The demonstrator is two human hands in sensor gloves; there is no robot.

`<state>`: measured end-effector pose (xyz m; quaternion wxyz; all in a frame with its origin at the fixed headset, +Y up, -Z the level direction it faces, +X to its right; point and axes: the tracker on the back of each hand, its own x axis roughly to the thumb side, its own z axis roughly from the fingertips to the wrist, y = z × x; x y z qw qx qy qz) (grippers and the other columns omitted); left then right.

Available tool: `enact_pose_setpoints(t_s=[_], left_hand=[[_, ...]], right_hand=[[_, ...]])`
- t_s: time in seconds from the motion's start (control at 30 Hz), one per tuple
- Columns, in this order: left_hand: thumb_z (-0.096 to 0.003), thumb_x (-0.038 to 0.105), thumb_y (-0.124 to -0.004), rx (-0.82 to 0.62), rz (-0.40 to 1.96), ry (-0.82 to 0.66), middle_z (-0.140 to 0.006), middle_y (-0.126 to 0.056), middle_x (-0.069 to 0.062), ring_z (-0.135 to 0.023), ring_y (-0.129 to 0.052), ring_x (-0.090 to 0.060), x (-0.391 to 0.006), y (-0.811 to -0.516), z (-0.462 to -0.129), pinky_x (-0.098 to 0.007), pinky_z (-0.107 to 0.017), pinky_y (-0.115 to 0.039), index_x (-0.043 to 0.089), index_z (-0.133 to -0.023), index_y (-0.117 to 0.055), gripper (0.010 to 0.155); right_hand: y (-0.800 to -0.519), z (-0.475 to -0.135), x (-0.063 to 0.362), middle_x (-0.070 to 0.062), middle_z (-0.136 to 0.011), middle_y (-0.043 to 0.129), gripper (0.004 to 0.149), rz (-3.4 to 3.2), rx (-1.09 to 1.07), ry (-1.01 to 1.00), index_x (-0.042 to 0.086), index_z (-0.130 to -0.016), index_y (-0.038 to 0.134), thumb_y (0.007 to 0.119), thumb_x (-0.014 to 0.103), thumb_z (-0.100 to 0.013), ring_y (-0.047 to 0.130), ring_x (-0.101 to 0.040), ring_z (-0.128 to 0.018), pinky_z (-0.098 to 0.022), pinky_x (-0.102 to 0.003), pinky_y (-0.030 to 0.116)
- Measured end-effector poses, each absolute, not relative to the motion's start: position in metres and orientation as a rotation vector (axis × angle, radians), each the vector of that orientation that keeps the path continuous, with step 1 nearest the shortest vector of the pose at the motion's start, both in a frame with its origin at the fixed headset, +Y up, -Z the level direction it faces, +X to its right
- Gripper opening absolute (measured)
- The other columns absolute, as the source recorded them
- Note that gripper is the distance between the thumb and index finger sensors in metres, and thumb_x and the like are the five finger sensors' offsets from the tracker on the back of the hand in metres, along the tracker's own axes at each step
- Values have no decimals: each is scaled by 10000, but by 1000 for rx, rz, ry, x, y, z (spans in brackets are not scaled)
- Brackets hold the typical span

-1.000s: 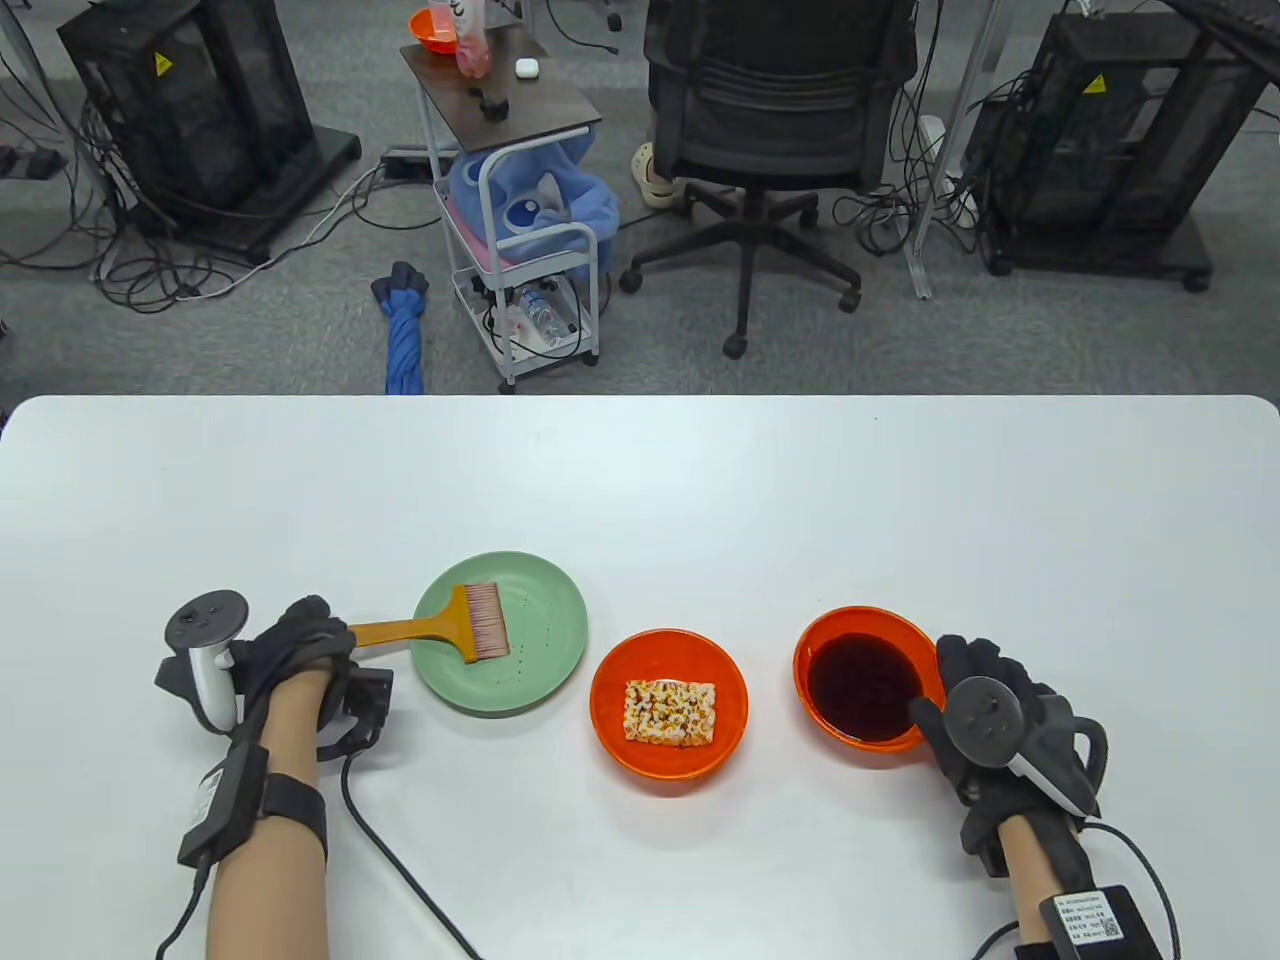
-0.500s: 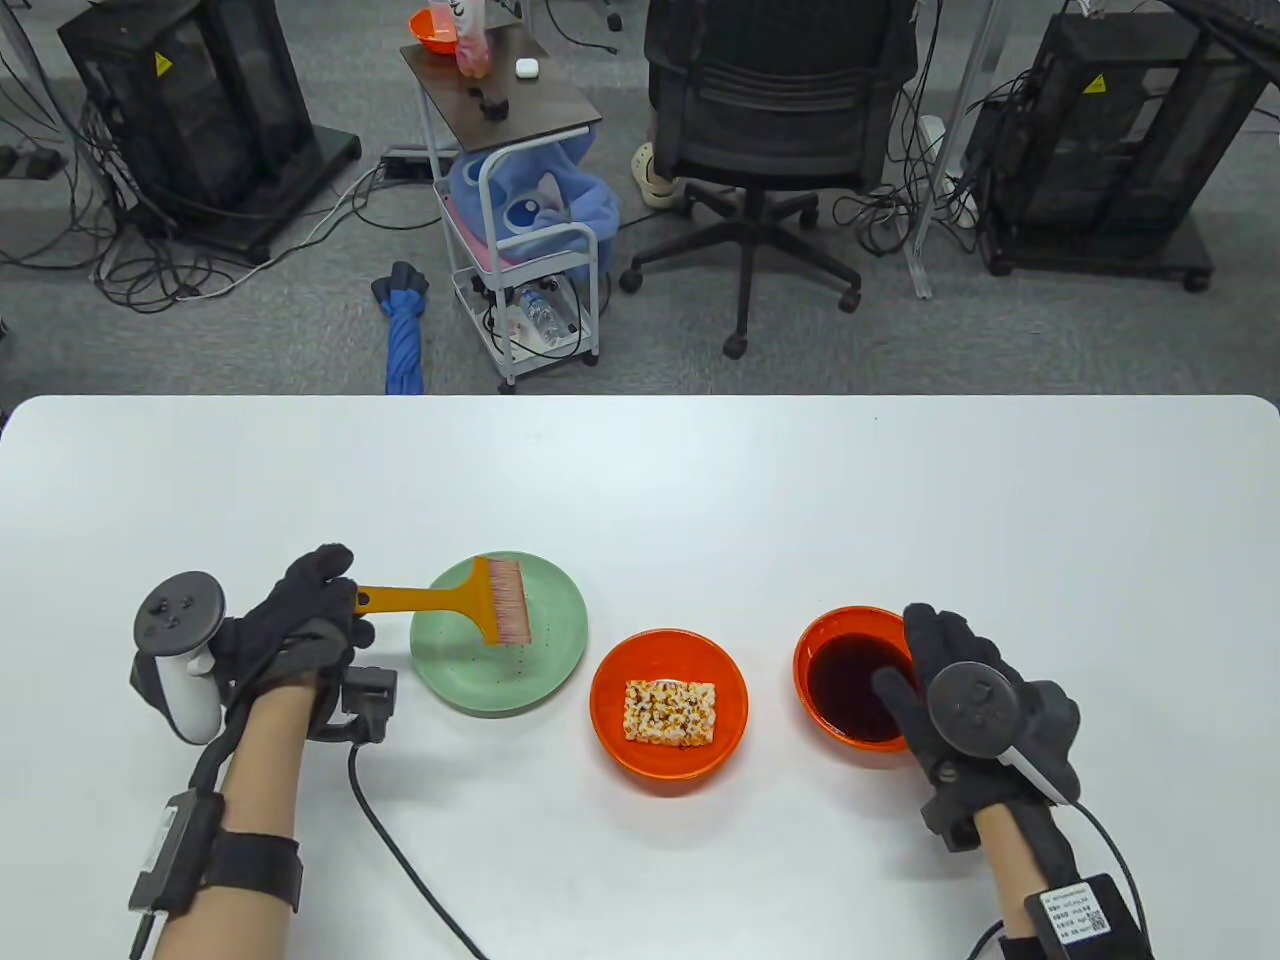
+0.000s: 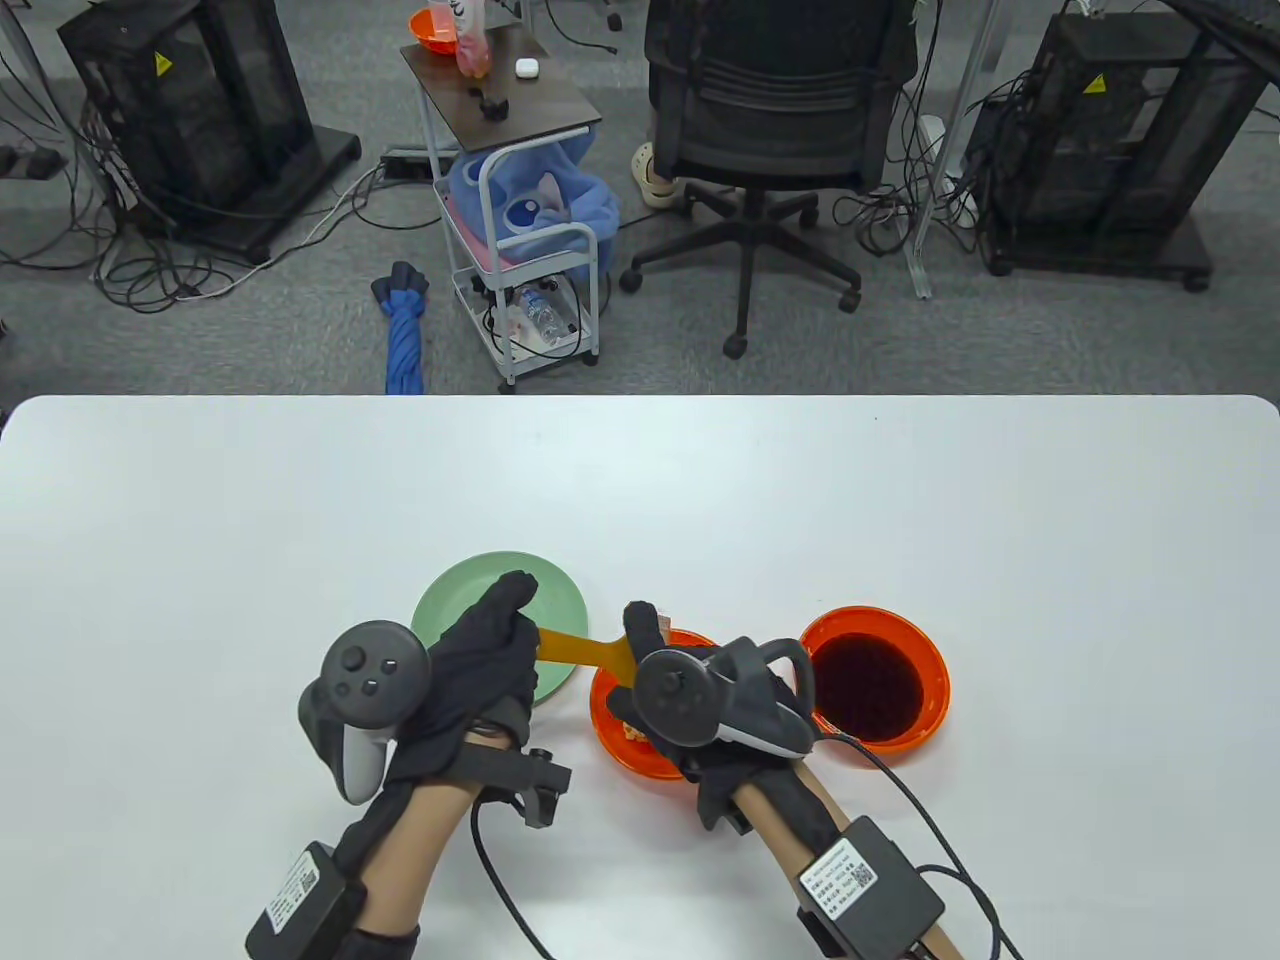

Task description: Dip brush into soy sauce and glaze onto rice cake

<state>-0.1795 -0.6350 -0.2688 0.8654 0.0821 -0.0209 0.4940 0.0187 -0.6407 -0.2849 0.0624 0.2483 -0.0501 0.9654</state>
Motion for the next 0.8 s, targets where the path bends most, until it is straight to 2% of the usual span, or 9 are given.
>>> enact_pose_setpoints(t_s=[0.1,0.17,0.37,0.43,0.57,0.7,0.8], left_hand=[[-494,294,-767,186,1029,-81,-718,-870,-114,-398,-994,-190,-166,-632,-262,-441,-344,-847,221,-992,-685,510],[-493,295,-769,183,1027,-90,-716,-872,-114,-395,-995,-191,-161,-632,-260,-442,-342,-849,221,-990,-689,509],[-492,301,-770,151,1064,-135,-722,-873,-116,-404,-1006,-192,-152,-639,-255,-445,-345,-854,214,-992,-683,515],[-504,314,-756,131,1092,-234,-760,-858,-130,-468,-1002,-253,-151,-641,-256,-484,-393,-829,209,-1015,-650,533],[-468,515,-779,114,1006,-260,-868,-837,-115,-606,-961,-344,-165,-647,-258,-546,-482,-771,245,-1054,-609,667],[-470,523,-773,106,818,-198,-896,-837,-108,-670,-938,-365,-192,-662,-266,-579,-530,-738,256,-1050,-626,655],[-475,516,-772,89,761,-146,-917,-827,-103,-701,-924,-370,-215,-675,-270,-592,-554,-718,260,-1051,-623,648]], right_hand=[[-641,-285,8,-7,-445,1027,745,2985,745,-156,24,-965,605,789,519,-440,918,-105,-79,-89,-348,842],[-641,-286,7,18,-387,1031,672,2979,714,-144,40,-919,694,834,480,-431,901,-93,-40,-50,-340,831],[-641,-287,11,24,-347,1033,522,3003,688,-160,84,-801,812,851,452,-433,895,-88,-20,-35,-338,829],[-641,-286,15,22,-350,1034,503,3022,681,-158,94,-793,817,850,447,-437,899,-87,-22,-38,-337,832],[-636,-290,40,-1,-369,1034,491,2939,613,-167,104,-797,817,849,440,-440,915,-96,-46,-57,-343,841],[-627,-297,83,-43,-429,1031,464,2759,477,-195,118,-818,802,847,396,-449,944,-118,-109,-104,-358,852],[-624,-304,124,-62,-461,1026,453,2613,358,-168,119,-829,796,842,372,-456,955,-133,-146,-130,-367,857]])
